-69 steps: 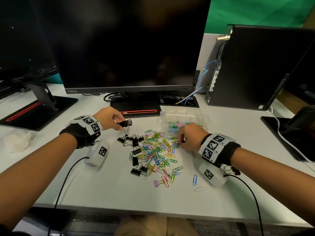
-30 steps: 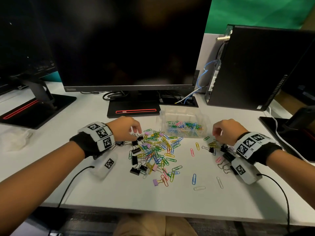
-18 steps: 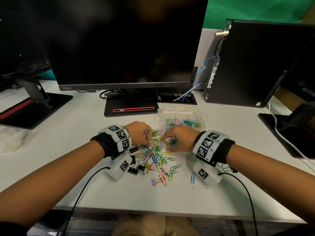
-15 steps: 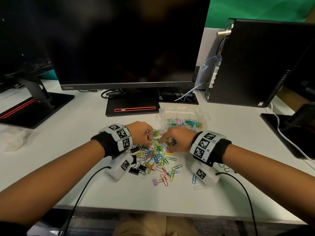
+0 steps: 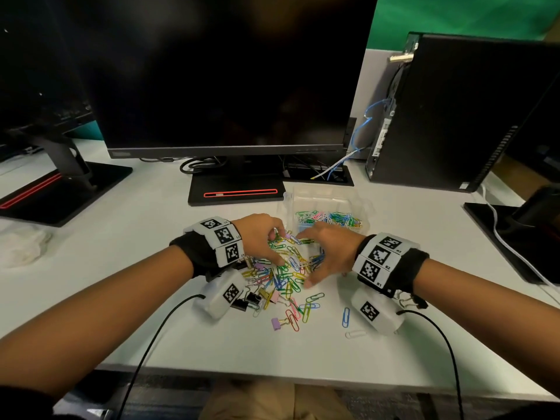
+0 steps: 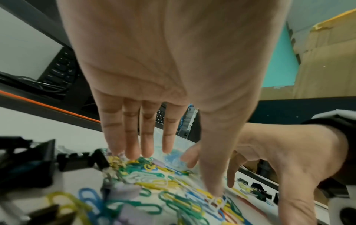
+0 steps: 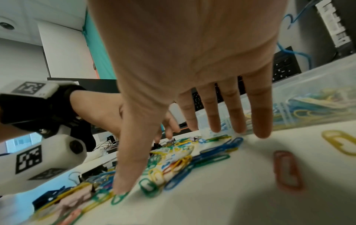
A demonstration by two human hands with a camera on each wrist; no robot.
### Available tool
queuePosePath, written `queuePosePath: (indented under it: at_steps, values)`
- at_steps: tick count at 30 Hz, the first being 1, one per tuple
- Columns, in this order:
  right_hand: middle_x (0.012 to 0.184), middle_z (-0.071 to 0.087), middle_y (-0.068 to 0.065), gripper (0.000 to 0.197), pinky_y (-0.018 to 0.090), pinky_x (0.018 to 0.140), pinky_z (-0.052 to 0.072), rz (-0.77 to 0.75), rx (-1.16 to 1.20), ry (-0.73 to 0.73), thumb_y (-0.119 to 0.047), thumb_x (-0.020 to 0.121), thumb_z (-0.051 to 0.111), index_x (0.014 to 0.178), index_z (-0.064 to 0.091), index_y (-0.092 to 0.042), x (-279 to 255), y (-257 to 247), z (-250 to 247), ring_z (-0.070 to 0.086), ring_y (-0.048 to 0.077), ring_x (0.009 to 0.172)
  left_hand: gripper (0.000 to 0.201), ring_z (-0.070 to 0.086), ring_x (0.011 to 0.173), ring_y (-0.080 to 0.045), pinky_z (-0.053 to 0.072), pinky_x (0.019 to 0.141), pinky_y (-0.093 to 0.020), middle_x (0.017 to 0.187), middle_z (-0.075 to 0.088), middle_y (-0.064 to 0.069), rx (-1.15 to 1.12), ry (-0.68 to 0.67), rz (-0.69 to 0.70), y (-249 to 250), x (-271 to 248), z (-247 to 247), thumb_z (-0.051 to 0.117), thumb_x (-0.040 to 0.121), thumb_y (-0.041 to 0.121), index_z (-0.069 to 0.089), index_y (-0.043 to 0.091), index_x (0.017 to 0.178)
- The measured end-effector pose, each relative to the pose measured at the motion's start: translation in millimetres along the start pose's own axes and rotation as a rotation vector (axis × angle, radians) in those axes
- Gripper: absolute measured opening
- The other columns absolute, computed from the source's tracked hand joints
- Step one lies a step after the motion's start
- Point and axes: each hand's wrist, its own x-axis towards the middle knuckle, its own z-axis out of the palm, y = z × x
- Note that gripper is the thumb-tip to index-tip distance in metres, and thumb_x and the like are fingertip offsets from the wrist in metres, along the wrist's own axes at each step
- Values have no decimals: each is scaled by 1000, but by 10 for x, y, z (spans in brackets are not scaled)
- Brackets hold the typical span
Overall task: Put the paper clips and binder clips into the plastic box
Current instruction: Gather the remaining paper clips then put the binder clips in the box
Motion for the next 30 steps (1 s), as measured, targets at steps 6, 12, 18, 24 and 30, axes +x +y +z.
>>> queuePosePath:
  at_steps: [6, 12, 18, 24, 30]
  values:
    - [120, 38, 4, 105, 37, 101, 43, 43, 48, -85, -57, 53, 81, 138, 34, -18, -1, -70, 81, 47, 23, 113, 92, 49, 116, -19, 43, 96, -27, 127, 46, -4, 97, -106, 1, 199, 26, 109, 80, 59, 52, 41, 19, 136]
    - [97, 54, 0, 67, 29, 70, 52, 50, 205, -54, -39, 61, 84, 116, 54, -15, -13, -86, 85, 62, 17, 74, 84, 48, 111, -19, 44, 93, -28, 123, 45, -5, 129, -95, 23, 292, 13, 221, 83, 58, 48, 45, 15, 126]
    - [70, 58, -5, 22, 18, 51, 53, 54, 404, -69, -15, 72, 77, 91, 67, -8, -114, -42, 94, 57, 3, 40, 54, 52, 103, -19, 36, 77, -23, 115, 59, -6, 98, -97, 72, 386, 38, 230, 78, 71, 36, 55, 14, 115]
    - [63, 66, -2, 13, 8, 51, 40, 56, 250, -5, -14, 69, 75, 81, 71, -13, -141, 34, 56, 58, 8, 55, 29, 54, 102, -22, 45, 86, -31, 110, 60, -7, 110, -43, 100, 392, 39, 273, 69, 78, 21, 64, 15, 106]
    - [47, 60, -13, 12, 20, 59, 55, 125, 329, 27, -10, 67, 77, 67, 70, -19, -186, 115, -79, 58, 2, 45, 21, 63, 83, -18, 48, 67, -16, 105, 67, -6, 62, 20, 98, 309, 62, 190, 65, 81, 11, 71, 12, 101]
